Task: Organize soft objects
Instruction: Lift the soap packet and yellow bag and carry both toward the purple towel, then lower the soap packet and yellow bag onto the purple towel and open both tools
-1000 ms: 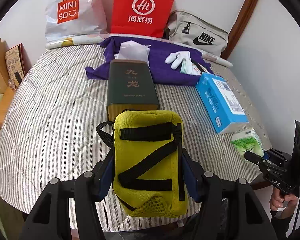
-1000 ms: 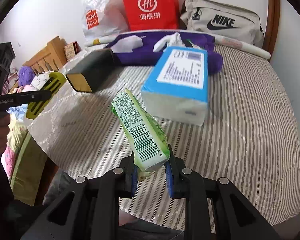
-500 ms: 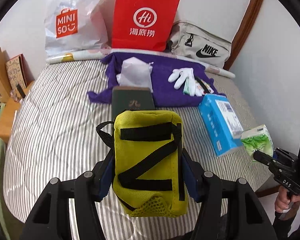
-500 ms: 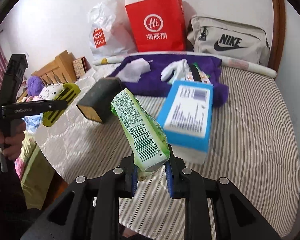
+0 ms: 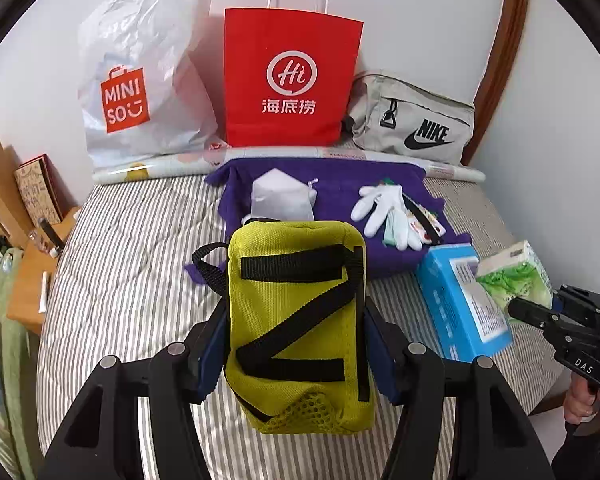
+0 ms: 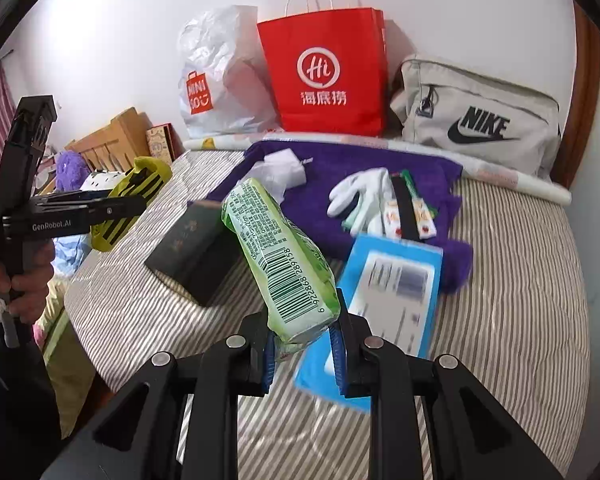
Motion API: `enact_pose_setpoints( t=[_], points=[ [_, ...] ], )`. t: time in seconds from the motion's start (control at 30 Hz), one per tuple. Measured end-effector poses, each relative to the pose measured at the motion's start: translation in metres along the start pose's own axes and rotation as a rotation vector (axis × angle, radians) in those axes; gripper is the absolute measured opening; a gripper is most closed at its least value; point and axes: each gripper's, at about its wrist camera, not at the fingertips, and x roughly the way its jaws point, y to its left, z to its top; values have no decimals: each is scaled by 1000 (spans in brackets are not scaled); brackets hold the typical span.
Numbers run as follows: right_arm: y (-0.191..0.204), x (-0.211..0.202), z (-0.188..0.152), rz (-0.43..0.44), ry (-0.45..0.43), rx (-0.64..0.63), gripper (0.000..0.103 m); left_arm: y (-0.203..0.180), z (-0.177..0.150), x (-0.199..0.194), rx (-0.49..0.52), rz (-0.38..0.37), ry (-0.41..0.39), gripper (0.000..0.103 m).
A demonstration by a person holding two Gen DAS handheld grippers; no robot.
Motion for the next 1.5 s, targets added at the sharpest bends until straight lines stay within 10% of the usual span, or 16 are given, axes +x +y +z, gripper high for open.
enact_pose_setpoints(
  t=[1.5],
  points=[
    [-99,172,104,-170,183,115,25,12,97,193,-52,-96,241,64]
  ],
)
